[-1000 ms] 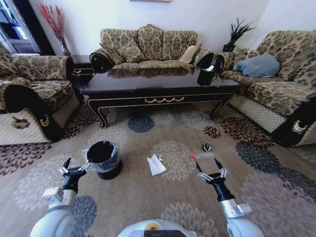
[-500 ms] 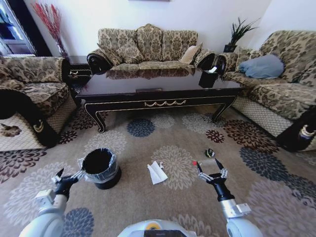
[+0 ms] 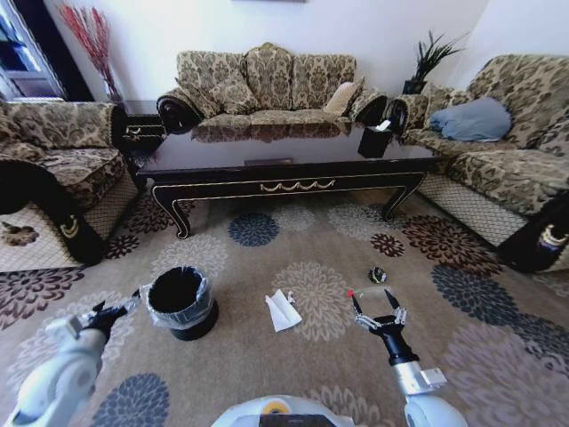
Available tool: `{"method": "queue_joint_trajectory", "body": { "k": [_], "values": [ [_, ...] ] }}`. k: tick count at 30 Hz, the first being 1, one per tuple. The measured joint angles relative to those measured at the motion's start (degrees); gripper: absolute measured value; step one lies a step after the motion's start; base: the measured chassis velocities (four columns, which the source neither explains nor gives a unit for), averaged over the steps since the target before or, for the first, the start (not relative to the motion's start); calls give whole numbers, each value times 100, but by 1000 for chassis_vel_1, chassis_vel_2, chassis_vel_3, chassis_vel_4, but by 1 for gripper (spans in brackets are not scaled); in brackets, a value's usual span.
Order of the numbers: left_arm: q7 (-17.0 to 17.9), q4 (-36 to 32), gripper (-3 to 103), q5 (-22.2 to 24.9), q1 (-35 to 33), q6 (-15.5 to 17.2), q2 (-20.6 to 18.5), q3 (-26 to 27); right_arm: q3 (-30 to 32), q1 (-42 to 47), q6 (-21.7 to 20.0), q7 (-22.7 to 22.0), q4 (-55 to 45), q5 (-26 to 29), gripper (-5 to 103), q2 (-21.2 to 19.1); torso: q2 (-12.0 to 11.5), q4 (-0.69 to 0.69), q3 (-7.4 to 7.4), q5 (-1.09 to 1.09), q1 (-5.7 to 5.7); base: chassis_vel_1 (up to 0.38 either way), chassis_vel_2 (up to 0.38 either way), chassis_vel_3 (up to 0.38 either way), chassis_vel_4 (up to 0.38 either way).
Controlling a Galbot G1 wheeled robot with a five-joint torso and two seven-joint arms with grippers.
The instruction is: Move to the front of the table and pick up the trash from the floor, then place it into the trash bin.
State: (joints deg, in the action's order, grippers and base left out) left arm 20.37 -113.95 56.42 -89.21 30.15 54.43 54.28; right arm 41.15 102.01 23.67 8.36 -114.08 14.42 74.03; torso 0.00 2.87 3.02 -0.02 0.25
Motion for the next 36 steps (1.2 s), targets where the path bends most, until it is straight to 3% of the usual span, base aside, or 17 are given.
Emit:
{"method": "queue_joint_trajectory", "body": {
  "k": [3, 8, 18, 27, 32, 36],
  "values": [
    [100, 279, 100, 262, 330, 421, -297, -157, 16, 14, 7, 0, -27, 20, 100, 29, 0, 0, 0, 1, 0, 0, 0, 0, 0],
    [102, 719, 100, 664, 787, 733, -720, -457, 23, 15, 6, -3, -72, 31, 100, 43, 0, -1, 0, 1, 1, 0, 0, 0, 0],
    [256, 1164, 100, 1274, 1283, 1208, -824, -917, 8, -12, -34, -17, -111, 84, 100, -31, 0, -1, 0, 0, 1, 0, 0, 0, 0],
    [359, 1395, 98, 1455, 1607, 1235, -957, -1288, -12, -58, -48, -28, -65, 105, 100, -47, 0, -1, 0, 1, 1, 0, 0, 0, 0],
    [237, 1726, 97, 1361, 1901, 1231, -1159, -1725, -30, -66, -51, -36, -34, 99, 100, -37, 0, -1, -1, 2, 1, 0, 0, 0, 0],
    [163, 2047, 97, 1120, 2237, 1225, -1060, -2253, -31, -96, -64, -74, -29, 100, 100, -42, 0, -1, 0, 2, 1, 0, 0, 0, 0]
  ]
}}
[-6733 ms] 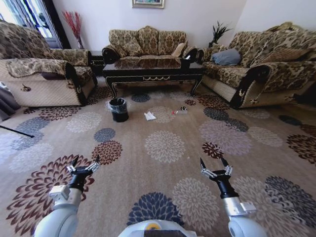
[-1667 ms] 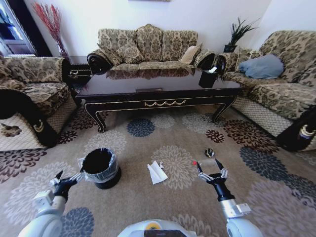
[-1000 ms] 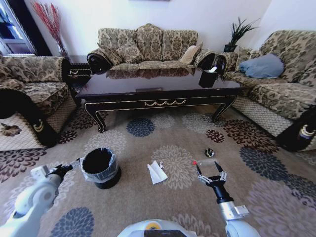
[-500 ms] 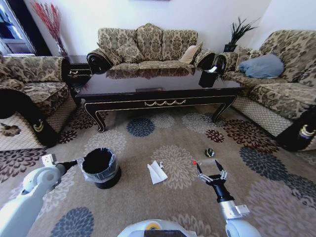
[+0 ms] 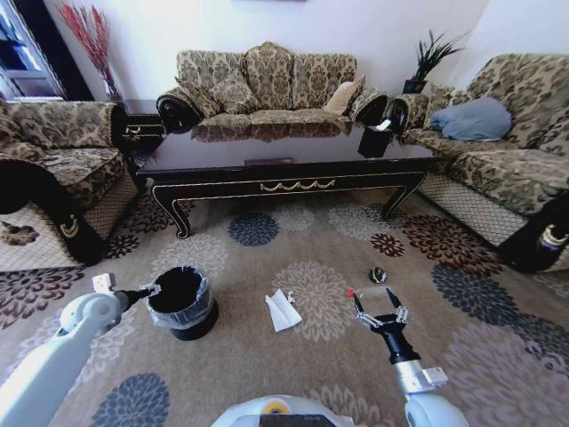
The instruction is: Move to the front of the table and pick up the trash from the floor, then place it into the trash bin.
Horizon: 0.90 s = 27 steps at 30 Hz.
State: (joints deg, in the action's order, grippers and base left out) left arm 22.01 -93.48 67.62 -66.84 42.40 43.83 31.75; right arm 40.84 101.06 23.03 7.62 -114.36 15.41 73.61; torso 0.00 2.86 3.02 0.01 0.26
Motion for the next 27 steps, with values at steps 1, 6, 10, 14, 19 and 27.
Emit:
{"method": "queue_joint_trajectory", "body": {
  "k": [1, 6, 10, 14, 19, 27],
  "values": [
    [0, 0, 97, 0, 0, 0, 0, 0, 0, 0, 0, 0, 0, 0, 100, 0, 0, 0, 0, 0, 0, 0, 0, 0, 0],
    [-20, 135, 97, -247, 181, -45, 139, -237, 4, -2, -21, -19, -13, 3, 100, -8, 1, -3, -2, 8, -2, 0, 0, 0, 0],
    [-5, 155, 88, -392, 151, -56, 243, -295, 21, -4, -22, -40, 55, 14, 100, -48, 2, -3, -4, 12, -3, 0, 0, 0, 0],
    [10, 88, 73, -361, 51, -57, 230, -205, 5, -44, -36, -56, 95, 11, 100, -51, 2, 3, -2, 2, -2, 0, 0, 0, 0],
    [6, -83, 56, -208, -138, -55, 139, -27, -56, -91, -64, -91, 104, -11, 100, -44, 0, 4, 2, -8, -1, 0, 0, 0, 0],
    [86, -302, 29, 2, -267, 4, 95, 250, -58, -59, -70, -116, 76, -29, 100, -46, -1, -1, 2, -6, 1, 0, 0, 0, 0]
  ]
}}
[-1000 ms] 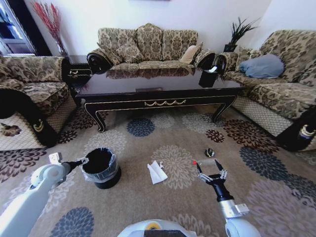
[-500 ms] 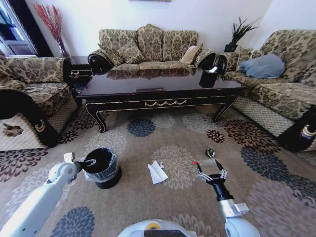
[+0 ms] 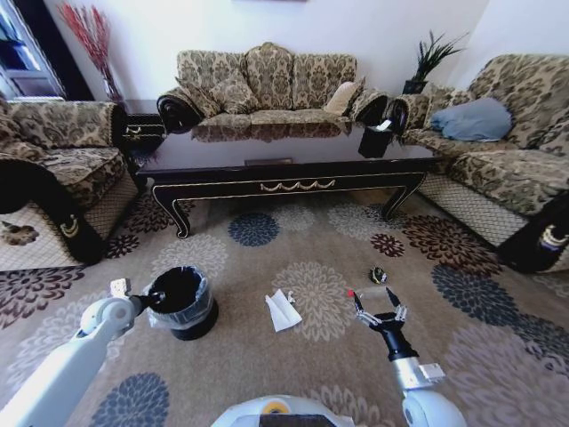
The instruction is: Move to the front of the table and pick up the trash from the floor, then place it into the trash bin.
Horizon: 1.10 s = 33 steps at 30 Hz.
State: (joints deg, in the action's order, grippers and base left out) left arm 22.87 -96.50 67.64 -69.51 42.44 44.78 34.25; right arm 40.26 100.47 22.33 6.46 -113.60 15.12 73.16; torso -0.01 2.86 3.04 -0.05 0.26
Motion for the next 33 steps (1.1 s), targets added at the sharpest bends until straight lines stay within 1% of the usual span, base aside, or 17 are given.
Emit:
{"method": "queue_joint_trajectory", "body": {
  "k": [1, 2, 5, 7, 9, 11, 15, 20, 24, 26, 33],
  "values": [
    [5, -45, 24, 10, -30, 0, 0, 50, 1, 13, 7, -1, 3, -10, 100, 4, 0, 1, 0, 2, 0, 0, 0, 0, 0],
    [5, -45, 24, 10, -30, 0, 0, 50, 1, 13, 7, -1, 3, -10, 100, 4, 0, 1, 0, 2, 0, 0, 0, 0, 0],
    [13, -141, 8, 18, -105, 0, -7, 171, 0, 13, 18, -4, 17, -25, 100, 9, 0, 1, -1, 3, 0, 0, 0, 0, 0],
    [16, -173, 8, 22, -135, 0, -16, 215, -1, 4, 19, -9, 24, -27, 100, 8, 0, 0, -1, 2, 0, 0, 0, 0, 0],
    [9, -248, 4, 54, -213, 2, -39, 330, -7, -26, 19, -32, 44, -34, 100, 1, 0, 1, -1, 1, 0, 0, 0, 0, 0],
    [-1, -300, 4, 54, -297, -3, -48, 454, -18, -40, 19, -53, 63, -48, 100, -2, 0, 2, -3, 7, 0, 0, 0, 0, 0],
    [13, -382, 4, 48, -489, -3, 9, 626, -39, -49, 29, -80, 110, -104, 100, -2, 0, -1, -2, 4, 0, 0, 0, 0, 0],
    [13, -639, 4, 30, -739, -9, 84, 797, -98, -77, 22, -77, 123, -125, 100, 10, 0, 0, -2, 6, 0, 0, 0, 0, 0],
    [12, -735, 4, 27, -774, -14, 147, 826, -101, -86, 21, -57, 123, -167, 100, 33, 0, 0, -3, 6, -1, 0, 0, 0, 0],
    [9, -806, 4, 14, -826, -19, 190, 841, -101, -83, 23, -49, 123, -180, 100, 44, 0, 2, -2, 5, -1, 0, 0, 0, 0],
    [15, -879, 4, -32, -867, -20, 266, 863, -94, -93, 23, -36, 148, -200, 100, 38, 0, 0, -3, 5, -1, -28, -34, 32, 36]
  ]
}}
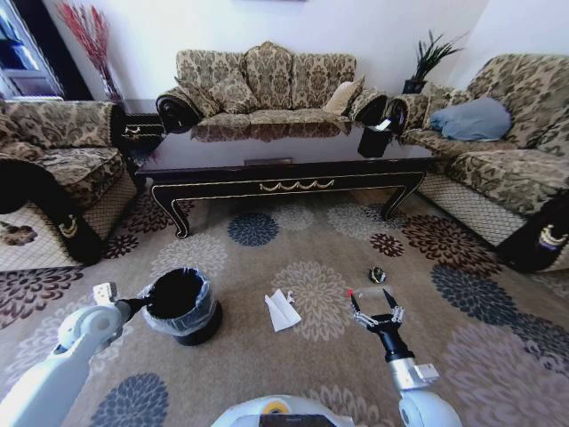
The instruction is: Move to the front of the table and pick up the trash from the floor, then place it into the trash bin.
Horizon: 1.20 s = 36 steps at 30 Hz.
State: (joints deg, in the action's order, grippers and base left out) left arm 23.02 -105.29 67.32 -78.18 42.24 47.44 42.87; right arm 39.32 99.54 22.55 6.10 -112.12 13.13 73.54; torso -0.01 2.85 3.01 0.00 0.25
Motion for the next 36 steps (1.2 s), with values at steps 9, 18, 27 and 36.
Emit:
{"method": "queue_joint_trajectory", "body": {
  "k": [9, 18, 27, 36],
  "values": [
    [2, -36, 4, -57, -8, -5, 34, -14, 14, -9, 9, -17, 23, 0, 100, -16, 1, 1, 0, 0, 0, -181, -184, 175, 186],
    [19, -184, 4, -45, -55, -11, 93, -18, 8, -227, 106, -250, 327, -644, 100, -120, 0, 3, 0, 2, 0, -173, -184, 148, 179],
    [72, -480, 4, -46, -43, -11, 8, -94, -184, -1177, -122, -766, 1438, -1922, 100, -1041, 0, -1, 0, 1, 0, 34, 33, -17, -20],
    [157, -1029, 4, -57, -265, -11, -42, -38, -803, -2321, 287, -785, 3054, -3212, 100, -2088, 1, 1, 1, 4, 0, 0, 0, 0, 0]
  ]
}}
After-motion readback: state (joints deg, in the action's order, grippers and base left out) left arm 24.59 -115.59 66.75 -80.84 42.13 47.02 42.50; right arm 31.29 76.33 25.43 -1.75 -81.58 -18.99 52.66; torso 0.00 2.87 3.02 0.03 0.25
